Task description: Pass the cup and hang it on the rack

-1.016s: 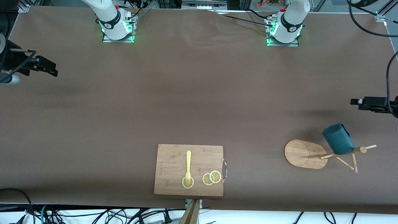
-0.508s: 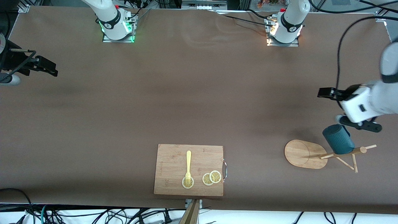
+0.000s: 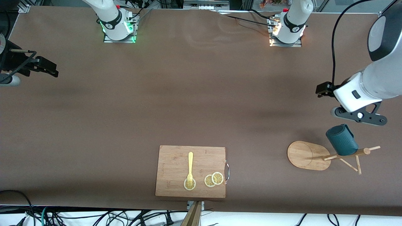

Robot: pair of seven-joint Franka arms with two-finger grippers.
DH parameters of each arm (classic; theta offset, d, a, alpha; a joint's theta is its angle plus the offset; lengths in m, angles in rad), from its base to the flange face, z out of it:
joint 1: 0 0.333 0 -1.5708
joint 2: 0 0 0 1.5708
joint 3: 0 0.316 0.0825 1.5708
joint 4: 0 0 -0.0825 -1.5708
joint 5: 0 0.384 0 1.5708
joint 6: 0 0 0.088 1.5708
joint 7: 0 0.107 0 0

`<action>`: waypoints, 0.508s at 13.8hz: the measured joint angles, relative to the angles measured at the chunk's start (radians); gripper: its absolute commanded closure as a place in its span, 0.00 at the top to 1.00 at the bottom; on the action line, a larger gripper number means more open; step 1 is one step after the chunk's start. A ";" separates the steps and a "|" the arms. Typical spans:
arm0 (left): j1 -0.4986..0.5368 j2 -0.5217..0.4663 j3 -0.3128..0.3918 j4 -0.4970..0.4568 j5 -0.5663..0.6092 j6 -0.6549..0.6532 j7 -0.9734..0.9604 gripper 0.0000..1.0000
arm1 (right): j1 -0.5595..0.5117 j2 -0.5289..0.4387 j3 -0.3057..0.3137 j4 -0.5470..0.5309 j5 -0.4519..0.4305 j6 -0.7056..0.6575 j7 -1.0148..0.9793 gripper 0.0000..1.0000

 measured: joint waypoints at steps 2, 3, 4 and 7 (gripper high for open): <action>0.033 -0.103 0.001 -0.198 -0.030 0.198 -0.001 1.00 | 0.000 0.000 0.000 0.000 0.000 0.000 0.000 1.00; 0.050 -0.165 0.000 -0.298 -0.040 0.270 -0.001 1.00 | 0.000 0.000 0.000 0.000 0.000 0.000 0.000 1.00; 0.060 -0.224 0.000 -0.381 -0.044 0.308 -0.001 1.00 | 0.000 0.000 0.000 0.000 0.000 0.000 0.000 1.00; 0.064 -0.385 -0.004 -0.582 -0.045 0.349 -0.002 1.00 | 0.000 0.000 0.000 0.000 0.000 -0.001 0.000 1.00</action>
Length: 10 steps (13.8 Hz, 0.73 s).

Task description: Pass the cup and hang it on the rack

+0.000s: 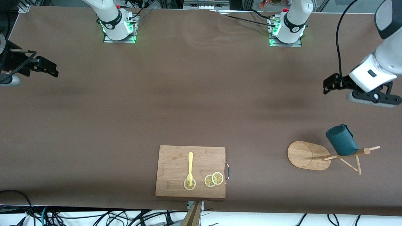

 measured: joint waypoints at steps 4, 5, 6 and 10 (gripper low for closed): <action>0.002 -0.059 -0.005 -0.083 0.000 0.033 -0.005 1.00 | -0.002 0.001 0.000 0.000 0.000 -0.004 0.001 1.00; 0.004 -0.054 -0.005 -0.084 0.000 0.034 -0.006 1.00 | -0.002 0.002 0.000 0.000 0.000 -0.004 0.001 1.00; 0.007 -0.049 -0.005 -0.083 0.000 0.036 -0.010 1.00 | -0.003 0.002 0.000 0.000 0.000 -0.004 0.001 1.00; 0.012 -0.042 -0.005 -0.083 0.000 0.037 -0.026 1.00 | -0.004 0.002 0.000 0.000 0.016 0.006 0.002 1.00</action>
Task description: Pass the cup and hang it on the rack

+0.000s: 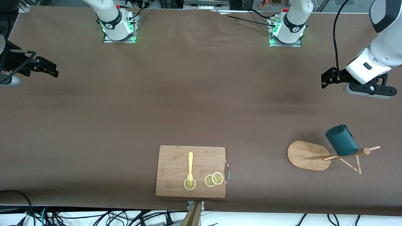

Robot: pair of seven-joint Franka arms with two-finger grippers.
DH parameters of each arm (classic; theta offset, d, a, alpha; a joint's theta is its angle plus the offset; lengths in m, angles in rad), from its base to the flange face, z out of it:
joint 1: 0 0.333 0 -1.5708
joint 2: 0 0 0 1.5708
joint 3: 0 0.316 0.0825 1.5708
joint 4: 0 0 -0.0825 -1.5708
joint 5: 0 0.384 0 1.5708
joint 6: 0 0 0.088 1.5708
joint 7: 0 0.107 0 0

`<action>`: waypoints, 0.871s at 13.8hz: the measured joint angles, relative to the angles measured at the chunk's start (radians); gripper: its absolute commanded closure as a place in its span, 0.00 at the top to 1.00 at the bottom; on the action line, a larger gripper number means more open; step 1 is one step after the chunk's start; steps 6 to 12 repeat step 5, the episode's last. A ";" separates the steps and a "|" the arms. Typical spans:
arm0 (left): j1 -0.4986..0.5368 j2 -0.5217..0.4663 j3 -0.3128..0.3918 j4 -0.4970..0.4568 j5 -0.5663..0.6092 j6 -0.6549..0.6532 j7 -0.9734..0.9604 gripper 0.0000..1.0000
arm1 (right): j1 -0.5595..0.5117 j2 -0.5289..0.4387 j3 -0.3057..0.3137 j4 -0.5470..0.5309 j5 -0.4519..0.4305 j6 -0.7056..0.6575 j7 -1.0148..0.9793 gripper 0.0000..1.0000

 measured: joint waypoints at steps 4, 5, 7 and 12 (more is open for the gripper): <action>0.003 0.003 0.001 0.000 0.000 0.000 -0.003 1.00 | 0.000 0.000 0.000 -0.001 0.011 0.026 0.000 1.00; 0.003 0.004 0.001 0.000 0.000 0.000 -0.003 1.00 | 0.000 0.000 0.000 -0.002 0.021 0.033 0.000 1.00; 0.003 0.004 0.001 0.000 0.000 0.000 -0.003 1.00 | 0.000 0.000 0.000 -0.002 0.021 0.033 0.000 1.00; 0.003 0.004 0.001 0.000 0.000 0.000 -0.003 1.00 | 0.000 0.000 0.000 -0.002 0.021 0.033 0.000 1.00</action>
